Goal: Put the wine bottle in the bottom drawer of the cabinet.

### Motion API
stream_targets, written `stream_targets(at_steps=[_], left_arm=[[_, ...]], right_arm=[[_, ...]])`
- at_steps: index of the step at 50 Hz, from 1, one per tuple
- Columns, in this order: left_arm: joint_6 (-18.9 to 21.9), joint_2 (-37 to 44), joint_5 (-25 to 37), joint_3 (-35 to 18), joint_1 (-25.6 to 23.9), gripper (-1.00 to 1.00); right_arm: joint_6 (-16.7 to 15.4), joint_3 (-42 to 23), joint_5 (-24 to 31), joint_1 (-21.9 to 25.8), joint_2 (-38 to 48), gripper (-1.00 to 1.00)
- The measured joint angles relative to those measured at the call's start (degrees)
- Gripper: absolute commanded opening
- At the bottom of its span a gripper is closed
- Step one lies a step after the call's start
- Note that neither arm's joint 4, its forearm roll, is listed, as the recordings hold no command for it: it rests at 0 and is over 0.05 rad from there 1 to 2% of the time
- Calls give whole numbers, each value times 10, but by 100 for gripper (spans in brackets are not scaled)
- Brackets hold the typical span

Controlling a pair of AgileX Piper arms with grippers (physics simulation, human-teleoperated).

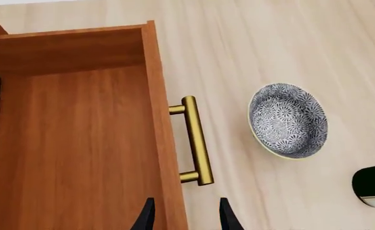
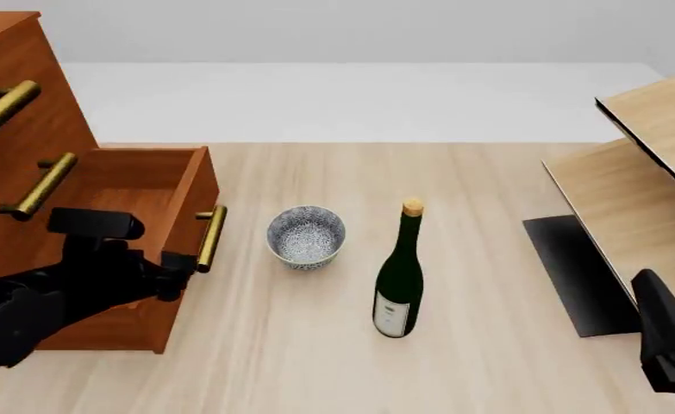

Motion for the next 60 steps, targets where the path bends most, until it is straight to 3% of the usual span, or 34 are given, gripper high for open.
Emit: stream_targets(at_steps=[31,60], left_arm=[[-17,44,-52,10,-42,100],[5,53,-46,-3,-74,100]], right_arm=[[1,-2,3,-2,-2,100],[3,-4,5,-2,-3,100]])
